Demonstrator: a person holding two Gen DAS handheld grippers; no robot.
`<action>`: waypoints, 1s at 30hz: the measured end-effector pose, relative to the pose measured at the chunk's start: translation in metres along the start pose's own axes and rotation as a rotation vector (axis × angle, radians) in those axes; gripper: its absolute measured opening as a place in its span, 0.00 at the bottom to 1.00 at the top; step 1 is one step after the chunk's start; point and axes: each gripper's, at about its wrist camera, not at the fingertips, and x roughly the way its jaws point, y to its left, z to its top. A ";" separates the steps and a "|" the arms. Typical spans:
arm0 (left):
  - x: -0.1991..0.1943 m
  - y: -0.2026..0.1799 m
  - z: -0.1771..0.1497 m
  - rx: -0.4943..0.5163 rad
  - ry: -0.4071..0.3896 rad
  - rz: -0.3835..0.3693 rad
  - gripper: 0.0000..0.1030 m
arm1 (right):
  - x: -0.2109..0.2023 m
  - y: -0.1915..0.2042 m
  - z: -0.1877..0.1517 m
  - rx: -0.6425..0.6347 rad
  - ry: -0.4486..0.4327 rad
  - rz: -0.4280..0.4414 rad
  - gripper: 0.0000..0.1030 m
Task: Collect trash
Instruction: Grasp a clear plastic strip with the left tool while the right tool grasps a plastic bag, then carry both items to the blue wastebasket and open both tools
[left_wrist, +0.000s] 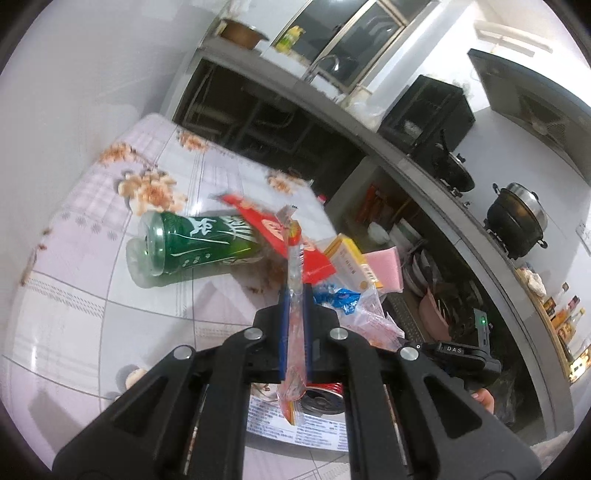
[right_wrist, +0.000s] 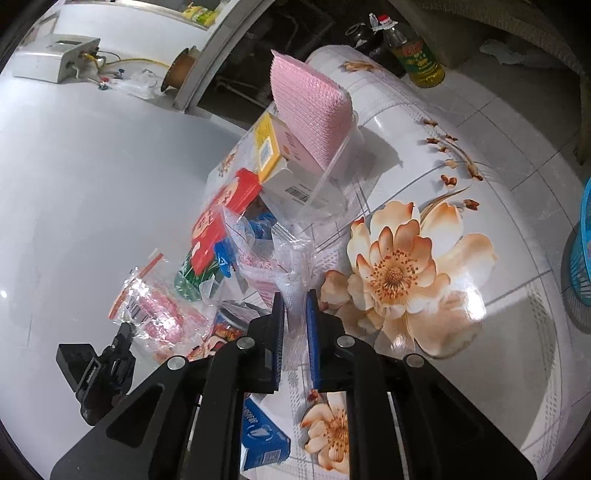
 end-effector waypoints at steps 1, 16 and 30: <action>-0.005 -0.003 0.001 0.009 -0.008 0.000 0.05 | -0.001 0.001 0.000 -0.002 -0.004 0.002 0.11; -0.053 -0.038 0.005 0.081 -0.097 0.012 0.05 | -0.046 0.008 -0.015 -0.018 -0.068 0.084 0.11; -0.058 -0.071 0.002 0.124 -0.096 -0.028 0.05 | -0.083 0.007 -0.016 -0.025 -0.118 0.190 0.11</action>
